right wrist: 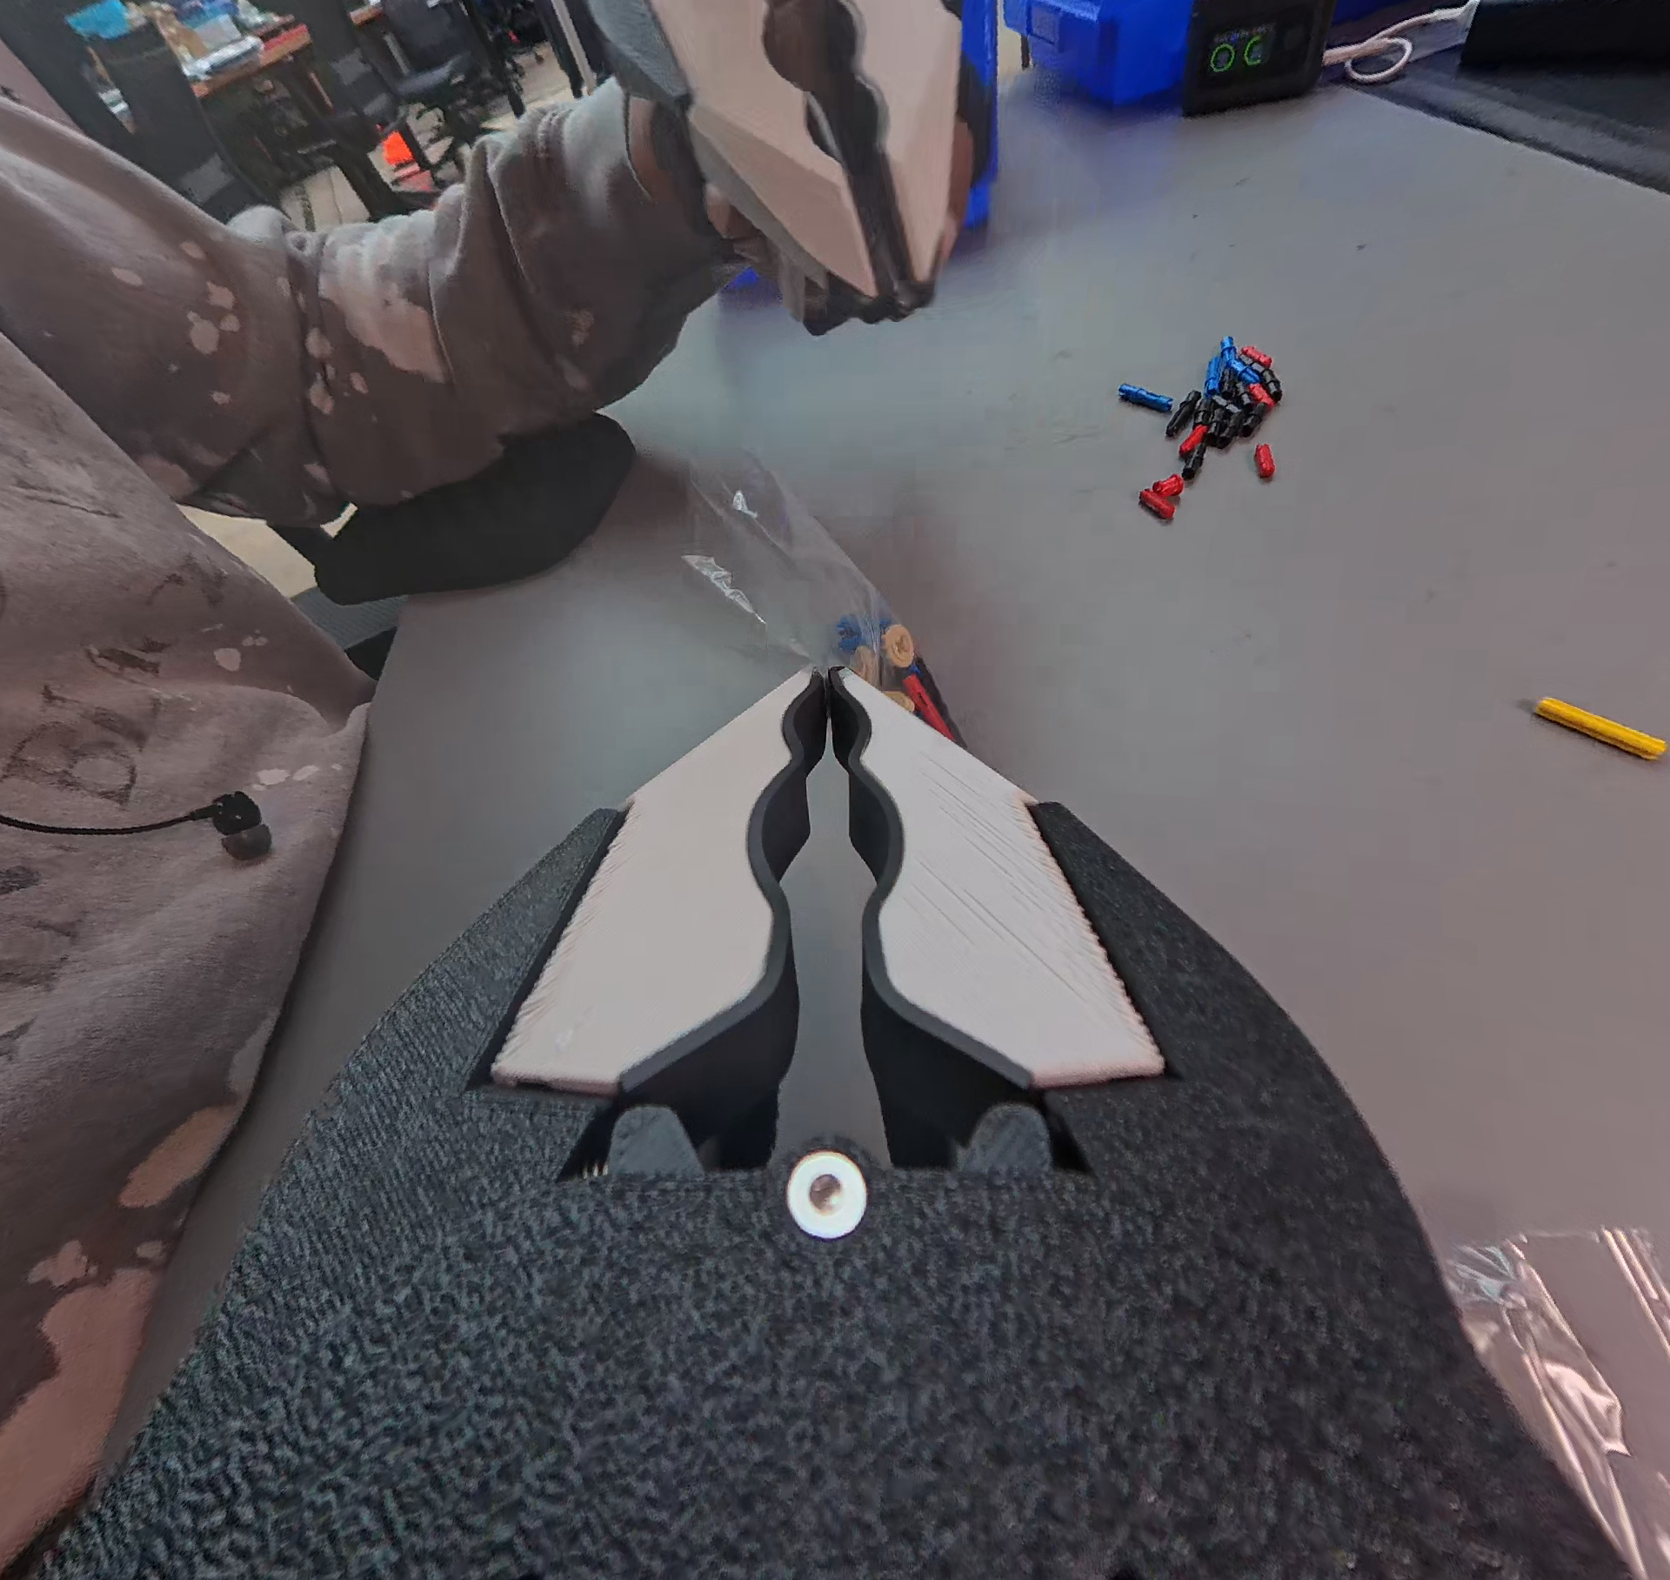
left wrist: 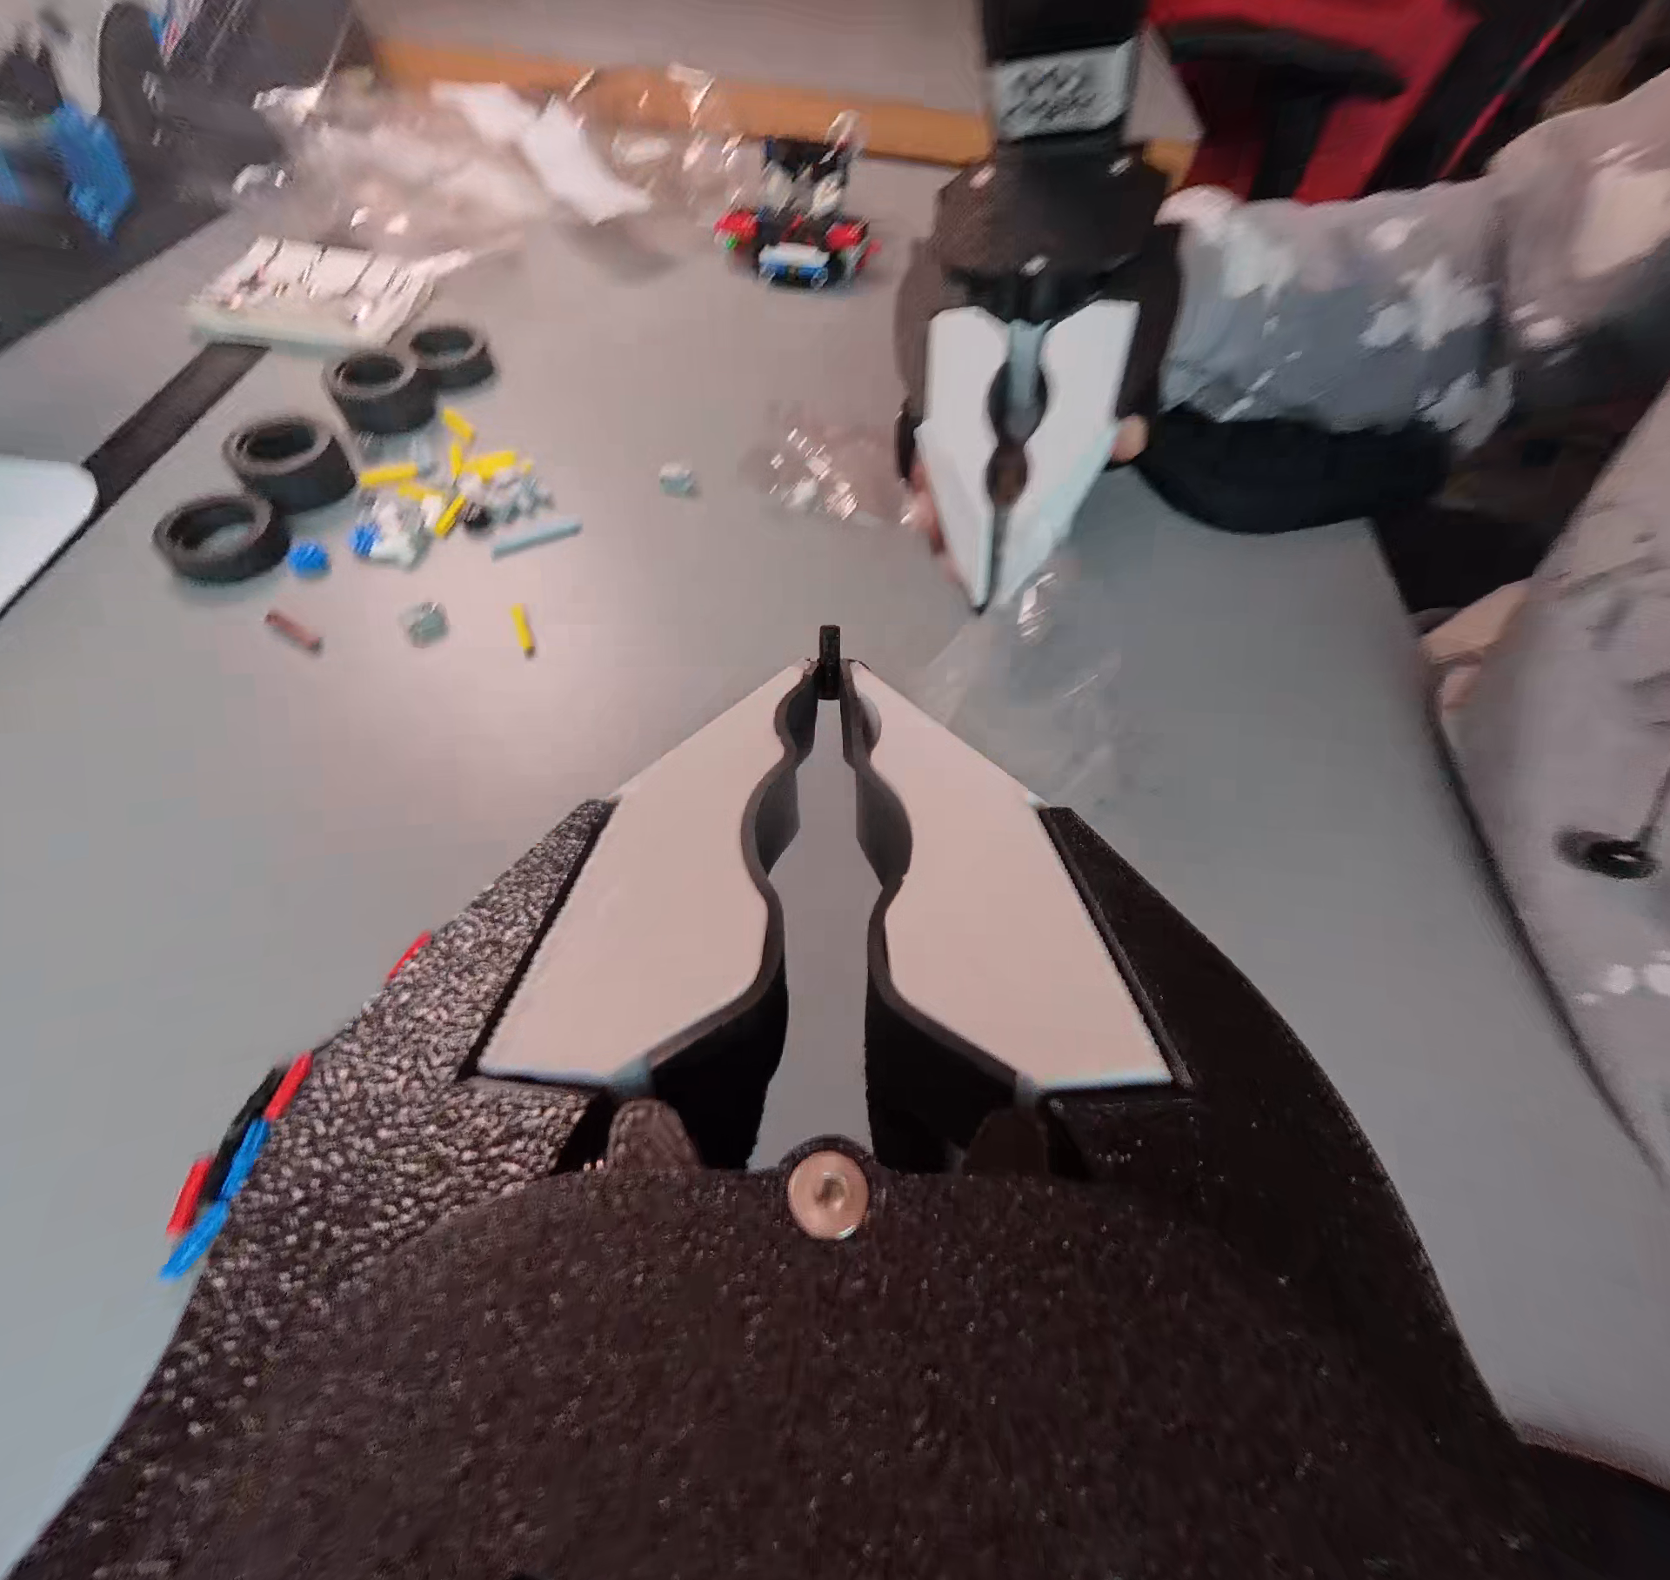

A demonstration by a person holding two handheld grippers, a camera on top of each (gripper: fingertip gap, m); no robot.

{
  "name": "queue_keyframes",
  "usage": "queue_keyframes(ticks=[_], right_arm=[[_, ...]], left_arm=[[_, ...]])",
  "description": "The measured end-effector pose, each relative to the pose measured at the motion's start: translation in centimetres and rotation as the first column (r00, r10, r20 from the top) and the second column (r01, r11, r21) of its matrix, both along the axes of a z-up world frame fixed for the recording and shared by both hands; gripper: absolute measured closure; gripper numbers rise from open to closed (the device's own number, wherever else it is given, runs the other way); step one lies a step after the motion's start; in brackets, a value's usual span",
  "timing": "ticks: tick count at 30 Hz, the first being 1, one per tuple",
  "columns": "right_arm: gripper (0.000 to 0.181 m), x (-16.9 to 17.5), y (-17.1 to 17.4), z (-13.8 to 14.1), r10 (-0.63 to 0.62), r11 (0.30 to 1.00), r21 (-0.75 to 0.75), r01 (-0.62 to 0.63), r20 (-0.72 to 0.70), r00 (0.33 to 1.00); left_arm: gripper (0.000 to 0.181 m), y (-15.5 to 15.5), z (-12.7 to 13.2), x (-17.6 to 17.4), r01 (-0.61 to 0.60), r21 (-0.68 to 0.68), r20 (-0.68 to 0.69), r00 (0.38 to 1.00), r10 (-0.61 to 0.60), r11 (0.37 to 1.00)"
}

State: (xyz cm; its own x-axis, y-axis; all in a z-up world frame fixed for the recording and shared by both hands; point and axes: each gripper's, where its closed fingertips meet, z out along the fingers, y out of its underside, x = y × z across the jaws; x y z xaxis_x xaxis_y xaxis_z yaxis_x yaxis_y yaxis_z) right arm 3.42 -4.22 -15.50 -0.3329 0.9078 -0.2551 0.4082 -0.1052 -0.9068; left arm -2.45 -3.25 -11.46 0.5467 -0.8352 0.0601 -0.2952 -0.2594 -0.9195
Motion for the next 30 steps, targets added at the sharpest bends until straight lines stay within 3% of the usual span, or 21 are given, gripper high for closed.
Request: queue_keyframes(ticks=[1, 4, 8, 11, 15, 22, 27, 30], right_arm=[[0.181, -0.1, -0.1, 0.3, -0.001, 1.0, -0.029, 0.001, -0.003, 1.0], [0.181, -0.3, -0.1, 1.1, -0.022, 0.994, -0.107, 0.022, -0.001, 1.0], [0.181, -0.3, 0.0, 1.1, -0.026, 0.99, -0.137, 0.026, 0.005, 1.0], [0.181, -0.2, 0.0, 0.8, -0.021, 0.992, -0.12, 0.022, 0.008, 1.0], [0.181, -0.1, -0.3, 0.8, -0.005, 0.996, -0.087, 0.005, -0.003, 1.0], [0.181, -0.1, -0.9, 0.9, 0.023, 0.998, -0.064, -0.024, -0.012, 1.0], [0.181, 0.0, -0.9, 1.0, 0.022, 0.998, -0.051, -0.023, -0.019, 1.0], [0.181, 0.0, -0.9, 1.0, 0.022, 0.999, -0.04, -0.023, -0.02, 1.0]], left_arm=[[0.177, -0.8, 1.2, 1.1, 0.042, 0.031, 0.014, 0.999, -0.042, 0.999], [0.177, -2.6, 2.2, 3.1, 0.122, 0.055, -0.026, 0.992, -0.12, 0.991], [0.177, -2.1, -0.4, 3.0, 0.091, 0.026, -0.158, 0.984, -0.086, 0.996], [0.176, -1.6, -0.9, 2.7, 0.073, 0.016, -0.159, 0.985, -0.07, 0.997], [0.177, -1.1, 0.6, 2.2, 0.053, 0.035, -0.087, 0.995, -0.05, 0.998], [0.176, -1.0, -1.2, 2.4, 0.057, 0.011, -0.173, 0.983, -0.055, 0.998], [0.162, 0.4, -0.3, 0.1, -0.034, 0.028, -0.097, 0.995, 0.037, 0.999], [0.161, 3.0, -2.3, -4.8, -0.215, -0.01, -0.102, 0.972, 0.213, 0.976]])
